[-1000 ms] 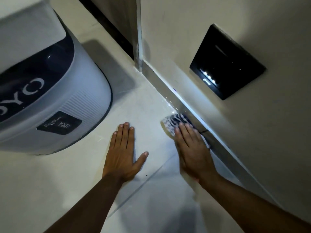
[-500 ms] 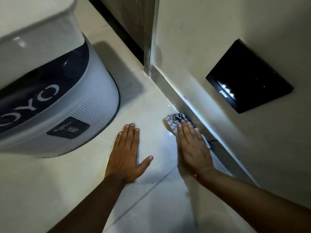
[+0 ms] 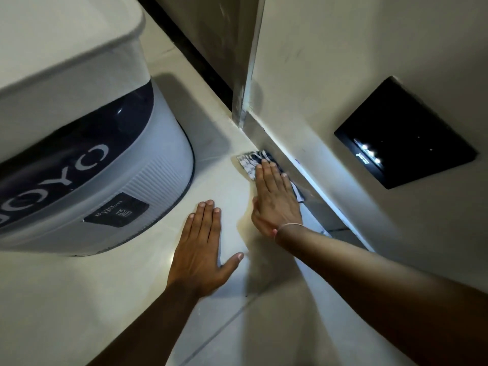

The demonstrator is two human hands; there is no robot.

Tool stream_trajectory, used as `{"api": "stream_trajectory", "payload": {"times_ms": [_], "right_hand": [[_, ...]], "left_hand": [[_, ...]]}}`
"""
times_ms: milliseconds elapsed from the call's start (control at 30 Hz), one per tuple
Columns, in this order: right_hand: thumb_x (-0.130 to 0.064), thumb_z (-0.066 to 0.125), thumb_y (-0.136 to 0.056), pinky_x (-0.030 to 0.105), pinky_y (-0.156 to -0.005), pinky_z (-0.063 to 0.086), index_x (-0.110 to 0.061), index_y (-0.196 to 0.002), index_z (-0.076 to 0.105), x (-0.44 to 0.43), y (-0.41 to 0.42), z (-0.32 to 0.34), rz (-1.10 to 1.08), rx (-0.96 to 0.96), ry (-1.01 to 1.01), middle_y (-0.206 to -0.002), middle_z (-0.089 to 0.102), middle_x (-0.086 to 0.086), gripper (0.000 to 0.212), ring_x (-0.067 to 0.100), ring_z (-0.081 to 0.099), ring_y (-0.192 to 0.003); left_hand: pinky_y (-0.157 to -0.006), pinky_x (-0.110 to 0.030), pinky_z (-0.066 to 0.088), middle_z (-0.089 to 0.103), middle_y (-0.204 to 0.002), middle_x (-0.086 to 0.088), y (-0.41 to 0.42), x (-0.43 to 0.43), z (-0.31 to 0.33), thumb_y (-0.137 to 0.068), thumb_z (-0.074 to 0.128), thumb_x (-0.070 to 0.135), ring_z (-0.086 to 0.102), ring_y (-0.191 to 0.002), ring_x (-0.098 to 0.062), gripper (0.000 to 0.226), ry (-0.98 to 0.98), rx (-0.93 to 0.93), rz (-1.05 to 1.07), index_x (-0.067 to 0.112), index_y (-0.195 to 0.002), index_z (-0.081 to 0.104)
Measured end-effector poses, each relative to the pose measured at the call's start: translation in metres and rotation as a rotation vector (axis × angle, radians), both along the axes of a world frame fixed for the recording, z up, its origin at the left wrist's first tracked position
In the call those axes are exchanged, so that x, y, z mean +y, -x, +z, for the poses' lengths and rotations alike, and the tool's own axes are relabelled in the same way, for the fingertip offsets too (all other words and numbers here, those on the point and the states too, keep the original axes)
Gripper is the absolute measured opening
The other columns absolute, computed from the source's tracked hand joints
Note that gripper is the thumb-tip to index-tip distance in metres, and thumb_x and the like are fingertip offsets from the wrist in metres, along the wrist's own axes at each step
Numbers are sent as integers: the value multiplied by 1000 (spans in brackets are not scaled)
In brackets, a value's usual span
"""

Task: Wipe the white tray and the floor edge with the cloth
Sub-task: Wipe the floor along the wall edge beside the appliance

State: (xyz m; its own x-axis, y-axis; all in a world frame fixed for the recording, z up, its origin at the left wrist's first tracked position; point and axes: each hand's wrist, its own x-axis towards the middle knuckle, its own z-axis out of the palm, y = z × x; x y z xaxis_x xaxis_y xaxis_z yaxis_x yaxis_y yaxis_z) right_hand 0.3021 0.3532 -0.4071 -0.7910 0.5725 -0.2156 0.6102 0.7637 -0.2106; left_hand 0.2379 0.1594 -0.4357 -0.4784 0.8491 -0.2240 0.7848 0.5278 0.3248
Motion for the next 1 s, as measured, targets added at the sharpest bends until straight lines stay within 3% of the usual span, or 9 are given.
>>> {"api": "stream_trajectory", "payload": {"times_ms": [100, 233, 367, 433, 633, 767, 833, 1000], "right_hand": [[-17, 35, -85, 37, -120, -5, -10, -152, -1, 2, -15, 5, 15, -14, 29, -162, -3, 8, 76, 20, -8, -148], [-16, 14, -77, 38, -120, -1, -8, -151, -2, 2, -71, 14, 118, -65, 5, -162, 1, 14, 76, 25, -3, -148], [-10, 38, -76, 36, -119, -6, -8, -151, -3, 24, 29, 8, 166, -42, 103, -162, -6, 12, 85, 24, -10, -148], [-2, 41, -81, 36, -119, -5, -9, -151, -1, 28, 67, 5, 105, -15, 118, -162, -4, 10, 82, 23, -8, -148], [-3, 16, -84, 37, -119, 6, -4, -149, 15, 9, -54, 2, 163, 51, -27, -159, 19, 16, 65, 28, 15, -147], [5, 39, -80, 32, -118, -4, -9, -151, 4, 12, 36, -5, 41, 92, 21, -162, 5, 10, 81, 22, -1, -149], [7, 38, -81, 32, -119, -2, -11, -152, 6, 11, 66, -4, -11, 104, 9, -162, 8, 8, 80, 21, 1, -149], [-2, 20, -83, 37, -120, 8, -3, -149, 18, 4, -32, -1, 98, 62, -31, -159, 20, 16, 66, 27, 15, -147]], "left_hand": [[-124, -50, 15, -2, -167, -14, -1, 0, 1, -87, 25, 76, -2, -155, -28, 100, -11, -1, -1, 9, -157, 2], [-123, -51, 17, -4, -167, -12, 0, -1, 2, -87, 23, 77, -3, -154, -27, 99, 10, -38, 28, 11, -157, 1], [-124, -50, 13, -5, -167, -13, 0, 1, 1, -87, 23, 78, -5, -154, -27, 101, 2, -25, 28, 9, -157, 1], [-124, -51, 14, -4, -167, -13, 1, 2, 2, -86, 23, 80, -5, -154, -29, 102, 23, -9, 27, 10, -157, 0], [-125, -49, 11, -8, -167, -12, 2, -1, 2, -86, 20, 78, -7, -154, -27, 100, -1, -15, 59, 12, -157, -4], [-125, -47, 7, -5, -167, -13, -1, 3, 1, -86, 19, 78, -8, -154, -27, 100, -10, 9, 83, 10, -157, -3], [-125, -46, 6, -4, -167, -13, -1, 4, 1, -86, 18, 79, -6, -154, -27, 101, -8, 14, 96, 10, -157, -2], [-125, -46, 6, -5, -167, -13, 1, 2, 6, -87, 29, 73, -8, -154, -27, 99, -16, -26, 88, 9, -157, -1]]}}
